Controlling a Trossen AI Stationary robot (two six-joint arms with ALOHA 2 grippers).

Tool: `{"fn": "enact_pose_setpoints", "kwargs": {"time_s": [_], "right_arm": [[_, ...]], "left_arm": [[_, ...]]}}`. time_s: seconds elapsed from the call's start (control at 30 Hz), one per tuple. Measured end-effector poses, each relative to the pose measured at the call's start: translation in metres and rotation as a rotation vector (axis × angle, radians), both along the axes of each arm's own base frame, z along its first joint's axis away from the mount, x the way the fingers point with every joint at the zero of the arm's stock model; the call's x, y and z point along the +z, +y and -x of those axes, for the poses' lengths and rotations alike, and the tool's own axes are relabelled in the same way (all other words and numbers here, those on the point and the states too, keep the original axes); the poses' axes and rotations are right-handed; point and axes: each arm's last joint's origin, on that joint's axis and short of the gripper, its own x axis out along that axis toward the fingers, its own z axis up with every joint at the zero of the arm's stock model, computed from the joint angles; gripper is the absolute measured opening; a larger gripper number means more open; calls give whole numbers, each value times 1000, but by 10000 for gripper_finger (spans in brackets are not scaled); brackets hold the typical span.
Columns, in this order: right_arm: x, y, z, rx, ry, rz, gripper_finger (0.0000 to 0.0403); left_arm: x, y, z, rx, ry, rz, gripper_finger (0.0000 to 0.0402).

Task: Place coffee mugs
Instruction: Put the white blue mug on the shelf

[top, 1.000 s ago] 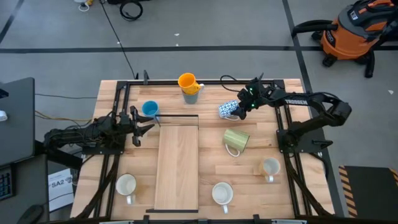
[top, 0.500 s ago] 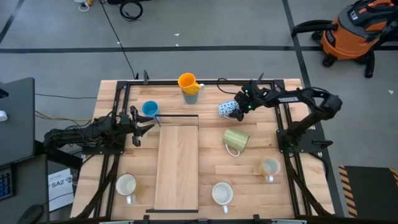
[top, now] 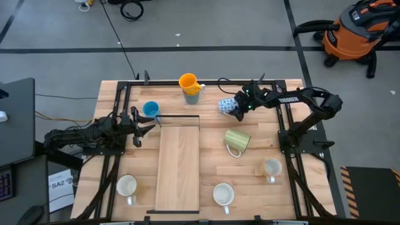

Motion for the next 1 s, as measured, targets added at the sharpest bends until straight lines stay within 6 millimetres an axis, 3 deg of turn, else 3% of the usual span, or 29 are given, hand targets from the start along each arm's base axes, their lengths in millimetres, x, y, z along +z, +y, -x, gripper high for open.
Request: {"fn": "enact_pose_setpoints", "kwargs": {"time_s": [0.27, 1.0], "right_arm": [[9, -4, -6, 12, -100, 29, 41], [36, 3, -1, -88, -202, -61, 36]], "left_arm": [[0, 0, 0, 0, 0, 0, 151], [0, 0, 0, 0, 0, 0, 151]]}}
